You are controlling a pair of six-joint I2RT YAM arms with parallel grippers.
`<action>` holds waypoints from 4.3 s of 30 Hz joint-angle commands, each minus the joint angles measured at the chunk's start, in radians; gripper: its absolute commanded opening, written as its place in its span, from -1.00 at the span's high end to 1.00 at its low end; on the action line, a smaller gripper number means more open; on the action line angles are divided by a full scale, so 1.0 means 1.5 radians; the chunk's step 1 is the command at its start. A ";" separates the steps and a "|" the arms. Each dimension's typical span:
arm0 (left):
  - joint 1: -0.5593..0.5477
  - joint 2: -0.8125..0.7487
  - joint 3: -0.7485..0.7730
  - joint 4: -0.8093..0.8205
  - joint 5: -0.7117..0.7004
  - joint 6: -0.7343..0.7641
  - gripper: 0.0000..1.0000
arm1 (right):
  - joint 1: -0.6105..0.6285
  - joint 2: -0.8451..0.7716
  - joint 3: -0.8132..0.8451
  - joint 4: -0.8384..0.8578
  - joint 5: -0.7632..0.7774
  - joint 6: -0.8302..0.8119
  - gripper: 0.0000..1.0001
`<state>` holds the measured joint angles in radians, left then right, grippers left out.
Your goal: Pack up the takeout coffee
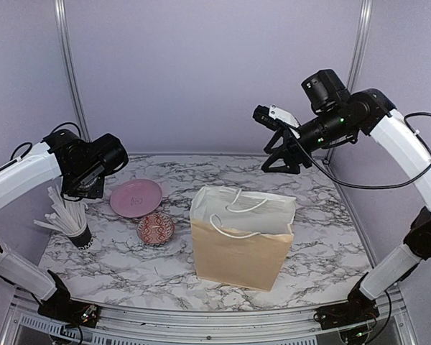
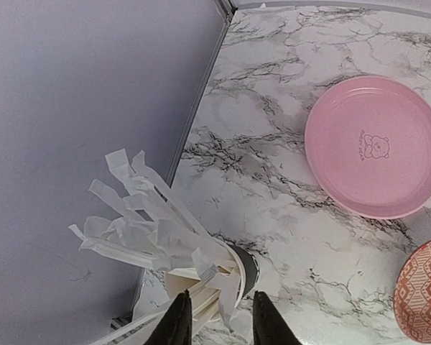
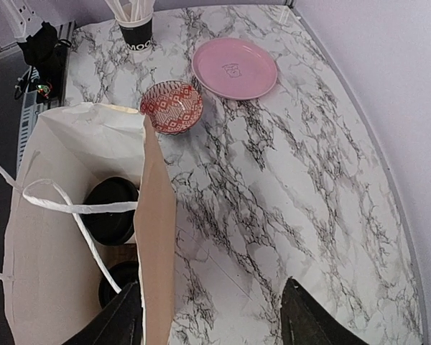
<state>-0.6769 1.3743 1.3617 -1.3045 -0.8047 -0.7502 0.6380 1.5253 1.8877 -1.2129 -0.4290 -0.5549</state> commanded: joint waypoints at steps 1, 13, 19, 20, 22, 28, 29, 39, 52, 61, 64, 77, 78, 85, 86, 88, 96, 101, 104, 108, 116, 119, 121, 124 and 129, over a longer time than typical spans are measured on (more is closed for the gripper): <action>0.022 0.013 -0.013 0.040 0.016 0.032 0.52 | -0.009 -0.005 0.014 0.001 -0.010 -0.003 -0.27; 0.038 0.034 -0.024 0.046 0.037 0.049 1.00 | -0.011 -0.013 -0.007 0.007 0.005 -0.004 -0.27; 0.038 -0.001 0.004 0.033 0.087 0.058 1.00 | -0.011 -0.012 -0.007 0.010 0.009 -0.004 -0.26; 0.038 -0.008 0.013 0.027 0.100 0.057 1.00 | -0.011 -0.010 -0.005 0.011 0.010 -0.003 -0.26; 0.037 -0.023 0.033 0.011 0.109 0.053 1.00 | -0.012 -0.007 -0.001 0.011 0.011 -0.002 -0.26; 0.037 -0.061 0.088 -0.033 0.107 0.045 1.00 | -0.011 0.007 0.014 0.011 0.009 0.001 -0.26; 0.037 -0.064 0.097 -0.043 0.102 0.039 1.00 | -0.011 0.010 0.017 0.010 0.009 0.002 -0.26; 0.037 -0.069 0.239 -0.081 0.157 0.081 1.00 | -0.011 0.010 0.035 0.021 0.024 0.013 -0.26; 0.034 0.028 0.571 -0.041 0.404 0.157 1.00 | -0.097 -0.030 -0.013 0.045 0.051 0.012 -0.28; -0.012 -0.031 0.441 0.269 0.752 0.181 1.00 | -0.227 -0.023 -0.141 0.099 0.029 0.023 -0.34; -0.047 -0.029 0.437 0.284 0.766 0.188 1.00 | -0.268 -0.020 -0.183 0.117 0.011 0.027 -0.34; -0.120 -0.031 0.398 0.283 0.740 0.173 1.00 | -0.301 -0.018 -0.216 0.138 -0.036 0.039 -0.34; -0.123 -0.028 0.385 0.283 0.730 0.172 1.00 | -0.302 -0.018 -0.216 0.137 -0.039 0.039 -0.34; -0.148 0.017 0.310 0.331 0.734 0.165 1.00 | -0.302 -0.018 -0.226 0.138 -0.050 0.034 -0.34; -0.151 0.020 0.286 0.368 0.745 0.154 1.00 | -0.302 -0.016 -0.230 0.140 -0.052 0.034 -0.34; -0.158 0.026 0.238 0.463 0.778 0.125 1.00 | -0.302 -0.012 -0.235 0.142 -0.054 0.033 -0.34; -0.181 0.071 0.155 0.635 0.851 0.053 1.00 | -0.301 -0.004 -0.242 0.141 -0.069 0.029 -0.34; -0.195 0.111 0.136 0.648 0.873 0.031 1.00 | -0.302 0.016 -0.245 0.141 -0.080 0.025 -0.34; -0.208 0.131 0.135 0.648 0.881 0.029 1.00 | -0.302 0.026 -0.241 0.137 -0.089 0.024 -0.34; -0.211 0.139 0.143 0.620 0.862 0.037 0.63 | -0.302 0.029 -0.239 0.133 -0.094 0.020 -0.34; -0.210 0.116 0.258 0.421 0.717 0.131 0.15 | -0.302 0.025 -0.241 0.131 -0.100 0.017 -0.35; -0.208 0.082 0.299 0.334 0.585 0.155 0.00 | -0.302 0.024 -0.244 0.131 -0.102 0.014 -0.35; -0.201 0.061 0.312 0.264 0.464 0.159 -0.03 | -0.301 0.024 -0.245 0.130 -0.107 0.014 -0.34; -0.170 0.018 0.286 0.146 0.260 0.127 -0.05 | -0.301 0.022 -0.245 0.128 -0.113 0.009 -0.34; -0.094 -0.073 0.168 0.037 0.073 0.040 0.10 | -0.302 0.019 -0.249 0.128 -0.122 0.005 -0.34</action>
<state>-0.8818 1.3376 1.7214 -1.0012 -0.3511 -0.5987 0.1902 1.5688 1.5192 -1.0176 -0.5838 -0.5293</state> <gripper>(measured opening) 0.478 0.673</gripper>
